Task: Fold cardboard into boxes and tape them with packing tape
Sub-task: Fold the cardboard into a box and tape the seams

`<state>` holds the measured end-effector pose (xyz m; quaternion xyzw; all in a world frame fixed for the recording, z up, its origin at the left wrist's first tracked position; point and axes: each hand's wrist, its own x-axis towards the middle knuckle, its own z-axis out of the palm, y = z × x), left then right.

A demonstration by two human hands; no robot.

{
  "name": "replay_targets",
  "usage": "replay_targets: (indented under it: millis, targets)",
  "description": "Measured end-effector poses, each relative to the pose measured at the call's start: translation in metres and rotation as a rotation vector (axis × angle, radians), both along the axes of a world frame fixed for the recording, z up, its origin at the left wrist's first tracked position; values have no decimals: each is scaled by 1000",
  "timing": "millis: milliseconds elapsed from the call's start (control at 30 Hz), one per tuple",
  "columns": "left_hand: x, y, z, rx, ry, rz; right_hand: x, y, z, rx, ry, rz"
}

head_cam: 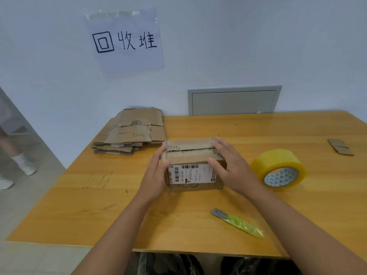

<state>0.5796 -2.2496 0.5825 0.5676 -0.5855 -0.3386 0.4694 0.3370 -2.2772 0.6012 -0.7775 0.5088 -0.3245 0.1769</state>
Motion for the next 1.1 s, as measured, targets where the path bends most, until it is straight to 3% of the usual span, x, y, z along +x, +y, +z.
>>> replay_targets:
  millis: [200,267,367,500,600,733,833,1100]
  targets:
    - [-4,0,9,8,10,-34,-5,-3,-2,-9,169,-33]
    - [-7,0,16,-100,-195,59,-4,-5,-4,-38,195,-39]
    - [-15,-6,28,-408,-709,128,-6,-7,-8,-40,212,-39]
    - [-27,-12,28,-297,-991,-36,-8,-8,-5,-133,290,-27]
    - [-25,-14,20,-310,-1034,0,-2,-6,-1,-253,384,18]
    - [-22,-16,19,-315,-1103,6,5,-8,5,-198,407,114]
    - [-21,-16,21,-312,-1114,5,-1,-9,3,-214,433,59]
    - [-21,-19,22,-271,-1150,-19,-13,-4,23,-130,338,13]
